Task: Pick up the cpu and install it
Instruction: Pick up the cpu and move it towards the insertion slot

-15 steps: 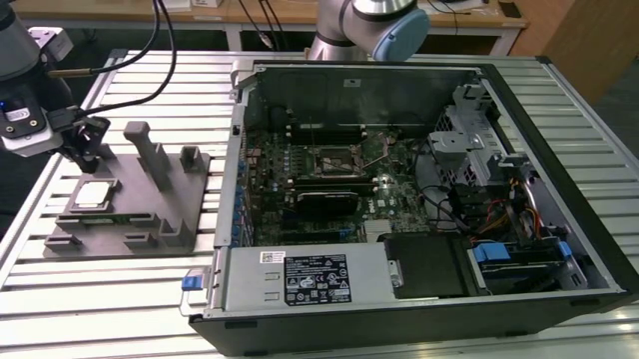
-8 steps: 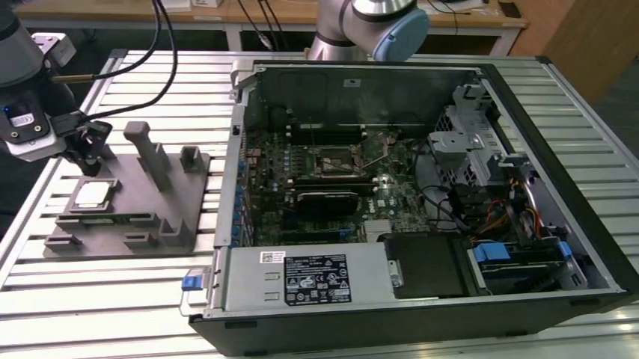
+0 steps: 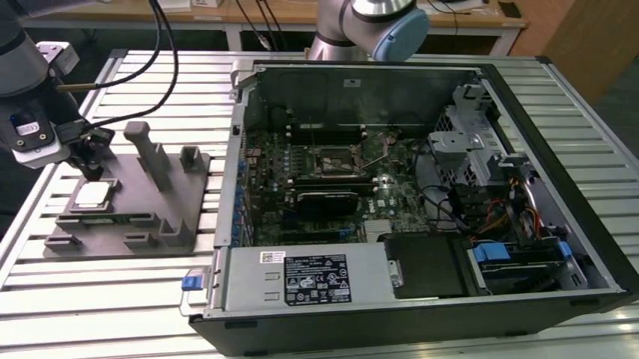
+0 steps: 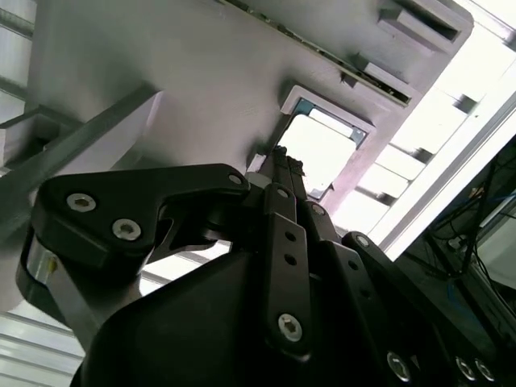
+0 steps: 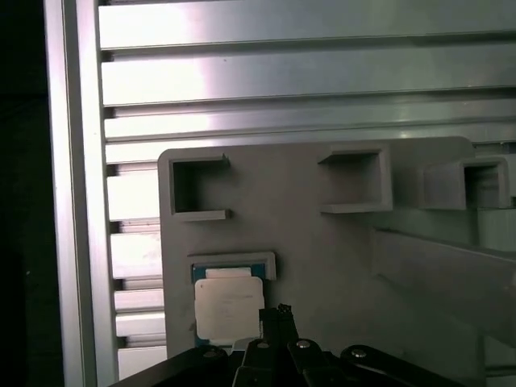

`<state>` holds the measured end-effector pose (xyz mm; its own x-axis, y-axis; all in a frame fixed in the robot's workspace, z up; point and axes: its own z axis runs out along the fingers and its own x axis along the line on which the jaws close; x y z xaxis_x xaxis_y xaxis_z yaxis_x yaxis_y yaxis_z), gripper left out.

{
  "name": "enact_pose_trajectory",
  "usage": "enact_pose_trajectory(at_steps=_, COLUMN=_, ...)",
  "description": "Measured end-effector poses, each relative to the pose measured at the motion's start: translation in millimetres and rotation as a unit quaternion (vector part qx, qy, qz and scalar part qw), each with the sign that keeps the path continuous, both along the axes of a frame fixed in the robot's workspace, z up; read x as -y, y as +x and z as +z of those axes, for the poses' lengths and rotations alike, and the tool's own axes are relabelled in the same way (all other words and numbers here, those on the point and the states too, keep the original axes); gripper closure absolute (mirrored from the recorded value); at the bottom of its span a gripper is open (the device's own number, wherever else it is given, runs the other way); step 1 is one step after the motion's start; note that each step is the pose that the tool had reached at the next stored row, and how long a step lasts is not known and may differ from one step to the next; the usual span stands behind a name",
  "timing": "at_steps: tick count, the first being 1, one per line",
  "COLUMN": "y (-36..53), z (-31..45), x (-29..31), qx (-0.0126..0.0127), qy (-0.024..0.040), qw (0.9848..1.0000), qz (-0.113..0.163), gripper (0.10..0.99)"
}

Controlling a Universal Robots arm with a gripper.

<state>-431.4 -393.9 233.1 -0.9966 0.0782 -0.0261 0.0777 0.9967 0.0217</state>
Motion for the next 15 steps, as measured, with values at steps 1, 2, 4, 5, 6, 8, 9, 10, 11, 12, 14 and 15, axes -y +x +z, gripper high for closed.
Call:
enact_pose_trajectory(at_steps=1, y=-0.9, z=-1.7, x=0.0, qx=0.0001, qy=0.0000, qw=1.0000, qz=0.000, gripper=0.980)
enact_pose_trajectory(at_steps=2, y=-1.9, z=-3.4, x=0.0, qx=0.0001, qy=0.0000, qw=1.0000, qz=0.000, gripper=0.980)
enact_pose_trajectory(at_steps=4, y=-4.0, z=-6.5, x=0.0, qx=0.0001, qy=0.0000, qw=1.0000, qz=0.000, gripper=0.980)
enact_pose_trajectory(at_steps=5, y=-5.1, z=-8.0, x=0.0, qx=0.0000, qy=0.0000, qw=1.0000, qz=0.000, gripper=0.980)
enact_pose_trajectory(at_steps=6, y=-6.0, z=-9.5, x=0.0, qx=0.0001, qy=0.0001, qw=1.0000, qz=0.000, gripper=0.980)
enact_pose_trajectory(at_steps=8, y=-7.4, z=-12.0, x=0.0, qx=0.0001, qy=0.0001, qw=1.0000, qz=0.000, gripper=0.980)
enact_pose_trajectory(at_steps=9, y=-8.0, z=-13.2, x=0.0, qx=0.0001, qy=0.0001, qw=1.0000, qz=0.000, gripper=0.980)
enact_pose_trajectory(at_steps=10, y=-8.8, z=-14.3, x=0.0, qx=0.0001, qy=0.0000, qw=1.0000, qz=0.000, gripper=0.980)
enact_pose_trajectory(at_steps=11, y=-9.5, z=-15.4, x=0.0, qx=0.0000, qy=0.0000, qw=1.0000, qz=0.000, gripper=0.980)
enact_pose_trajectory(at_steps=12, y=-10.1, z=-16.5, x=0.0, qx=0.0001, qy=0.0000, qw=1.0000, qz=-0.001, gripper=0.980)
enact_pose_trajectory(at_steps=14, y=-11.4, z=-18.9, x=0.0, qx=0.0001, qy=0.0001, qw=1.0000, qz=-0.001, gripper=0.980)
enact_pose_trajectory(at_steps=15, y=-12.1, z=-20.0, x=0.0, qx=0.0001, qy=0.0001, qw=1.0000, qz=-0.001, gripper=0.980)
